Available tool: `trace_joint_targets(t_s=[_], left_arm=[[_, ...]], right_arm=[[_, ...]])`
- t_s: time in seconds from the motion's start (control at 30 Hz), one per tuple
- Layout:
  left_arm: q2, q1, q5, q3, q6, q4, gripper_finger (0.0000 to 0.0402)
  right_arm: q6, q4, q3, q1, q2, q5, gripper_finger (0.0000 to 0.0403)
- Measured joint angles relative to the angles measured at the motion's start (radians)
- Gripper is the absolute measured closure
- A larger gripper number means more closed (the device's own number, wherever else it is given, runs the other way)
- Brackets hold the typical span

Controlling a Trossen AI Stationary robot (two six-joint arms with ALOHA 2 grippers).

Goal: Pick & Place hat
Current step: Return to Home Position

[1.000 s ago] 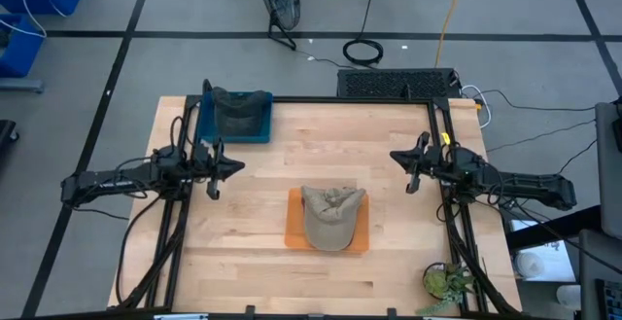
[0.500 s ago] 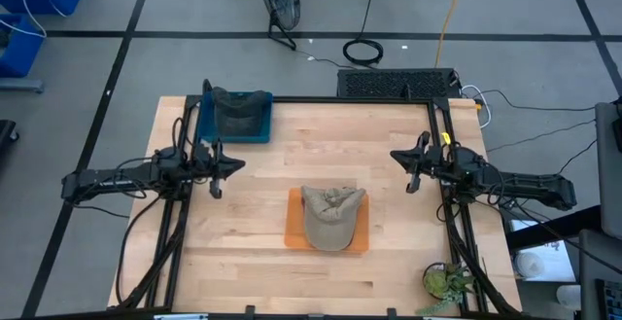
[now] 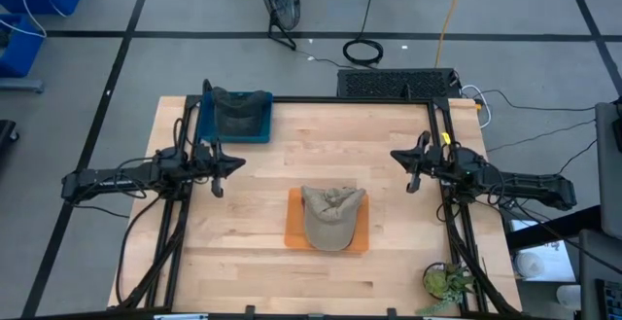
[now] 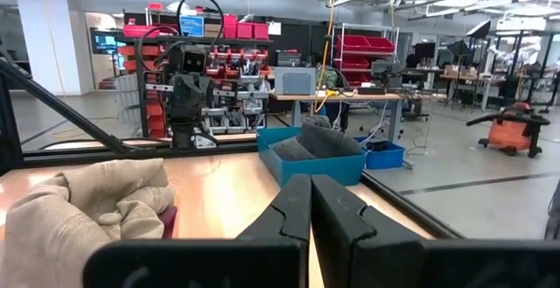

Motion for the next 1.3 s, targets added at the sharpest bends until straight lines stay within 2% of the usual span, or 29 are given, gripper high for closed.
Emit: trace_joint_targets(t_s=[0.4, 0.67, 0.93, 1.17, 1.3], left_arm=[[0.000, -0.002, 0.012, 0.000, -0.041, -0.130, 0.0399], [0.000, -0.040, 0.011, 0.000, -0.023, -0.129, 0.0399], [-0.002, -0.041, 0.004, 0.000, 0.004, -0.126, 0.0399], [0.001, -0.041, 0.068, 0.000, 0.065, -0.140, 0.0398], [0.003, -0.040, 0.071, 0.000, 0.081, -0.140, 0.0398]], right_arm=[[0.014, -0.022, 0.000, 0.000, 0.000, -0.003, 0.0403], [0.015, -0.025, 0.000, 0.001, -0.013, -0.005, 0.0403], [0.015, -0.107, 0.001, 0.002, -0.044, -0.054, 0.0403], [0.047, -0.163, 0.001, 0.002, -0.050, -0.061, 0.0403], [0.075, -0.159, 0.001, 0.001, -0.050, -0.165, 0.0403]])
